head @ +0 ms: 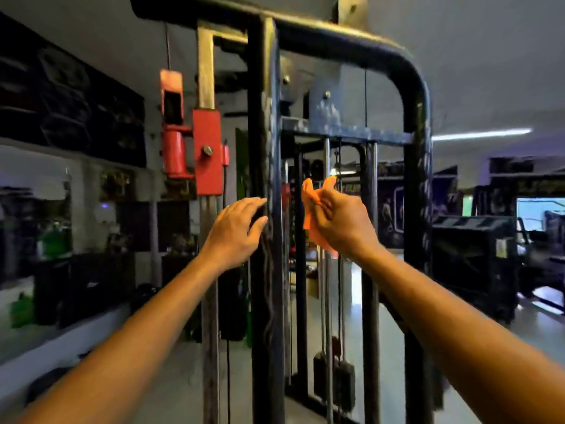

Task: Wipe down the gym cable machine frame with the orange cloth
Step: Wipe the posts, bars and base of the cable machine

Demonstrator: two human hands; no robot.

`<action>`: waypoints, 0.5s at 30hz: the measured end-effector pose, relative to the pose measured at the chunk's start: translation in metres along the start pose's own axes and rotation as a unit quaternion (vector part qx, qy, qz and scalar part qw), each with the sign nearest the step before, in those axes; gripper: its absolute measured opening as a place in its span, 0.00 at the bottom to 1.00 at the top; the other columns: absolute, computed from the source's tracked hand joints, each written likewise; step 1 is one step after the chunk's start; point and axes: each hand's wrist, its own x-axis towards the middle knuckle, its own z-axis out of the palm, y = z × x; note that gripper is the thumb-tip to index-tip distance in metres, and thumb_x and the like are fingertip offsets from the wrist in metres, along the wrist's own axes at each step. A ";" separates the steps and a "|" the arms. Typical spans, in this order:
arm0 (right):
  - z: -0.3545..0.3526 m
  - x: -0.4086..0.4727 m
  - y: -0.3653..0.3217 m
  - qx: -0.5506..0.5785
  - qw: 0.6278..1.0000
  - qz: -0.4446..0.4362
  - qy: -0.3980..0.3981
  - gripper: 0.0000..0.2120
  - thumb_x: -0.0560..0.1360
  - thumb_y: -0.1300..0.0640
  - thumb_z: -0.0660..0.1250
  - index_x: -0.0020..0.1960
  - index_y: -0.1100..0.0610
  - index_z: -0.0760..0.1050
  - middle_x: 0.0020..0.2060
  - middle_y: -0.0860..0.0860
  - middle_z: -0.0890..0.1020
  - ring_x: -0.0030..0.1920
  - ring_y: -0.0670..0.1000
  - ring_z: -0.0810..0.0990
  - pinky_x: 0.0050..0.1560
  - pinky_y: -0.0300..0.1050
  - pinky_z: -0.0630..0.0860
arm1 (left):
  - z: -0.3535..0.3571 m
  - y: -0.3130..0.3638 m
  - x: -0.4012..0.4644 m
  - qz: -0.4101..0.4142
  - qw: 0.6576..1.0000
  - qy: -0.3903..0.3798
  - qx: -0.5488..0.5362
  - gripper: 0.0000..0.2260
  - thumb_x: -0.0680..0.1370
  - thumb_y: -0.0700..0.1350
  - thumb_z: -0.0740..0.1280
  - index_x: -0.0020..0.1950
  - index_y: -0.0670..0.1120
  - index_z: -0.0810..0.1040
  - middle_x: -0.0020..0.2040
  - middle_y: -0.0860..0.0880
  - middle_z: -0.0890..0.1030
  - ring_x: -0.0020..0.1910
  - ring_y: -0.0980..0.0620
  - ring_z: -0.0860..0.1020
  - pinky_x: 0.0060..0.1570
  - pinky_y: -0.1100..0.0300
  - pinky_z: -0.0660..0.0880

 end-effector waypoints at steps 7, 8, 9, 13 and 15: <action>-0.003 0.135 -0.045 -0.032 0.994 -0.080 0.067 0.13 0.87 0.45 0.64 0.58 0.54 0.80 0.43 0.51 0.86 0.42 0.54 0.86 0.48 0.59 0.85 | -0.060 -0.011 0.142 0.002 0.996 0.072 -0.047 0.21 0.88 0.51 0.63 0.81 0.48 0.72 0.78 0.47 0.74 0.77 0.46 0.71 0.77 0.51 0.67; 0.000 0.148 -0.049 -0.038 0.993 -0.088 0.075 0.14 0.87 0.45 0.64 0.58 0.56 0.80 0.44 0.52 0.86 0.43 0.55 0.85 0.48 0.58 0.84 | -0.064 -0.014 0.156 0.004 0.996 0.075 -0.055 0.21 0.88 0.50 0.63 0.81 0.47 0.71 0.79 0.46 0.73 0.78 0.45 0.71 0.76 0.53 0.66; 0.003 0.162 -0.051 -0.045 0.991 -0.093 0.081 0.13 0.87 0.47 0.64 0.57 0.56 0.80 0.45 0.54 0.86 0.43 0.55 0.84 0.48 0.55 0.82 | -0.067 -0.016 0.170 0.005 0.995 0.074 -0.061 0.22 0.88 0.50 0.62 0.82 0.47 0.71 0.80 0.46 0.72 0.79 0.45 0.70 0.75 0.55 0.65; 0.017 0.217 -0.059 -0.078 0.981 -0.116 0.137 0.12 0.87 0.48 0.65 0.58 0.56 0.80 0.47 0.56 0.86 0.44 0.56 0.82 0.46 0.54 0.78 | -0.081 -0.026 0.225 0.020 0.993 0.083 -0.085 0.21 0.89 0.49 0.62 0.82 0.47 0.69 0.81 0.45 0.70 0.79 0.46 0.69 0.73 0.58 0.64; 0.022 0.243 -0.062 -0.087 0.975 -0.114 0.171 0.13 0.87 0.46 0.65 0.62 0.55 0.78 0.47 0.53 0.83 0.43 0.54 0.78 0.45 0.52 0.74 | -0.089 -0.031 0.255 0.028 0.991 0.094 -0.091 0.21 0.89 0.48 0.62 0.82 0.47 0.70 0.80 0.44 0.71 0.79 0.45 0.69 0.76 0.53 0.65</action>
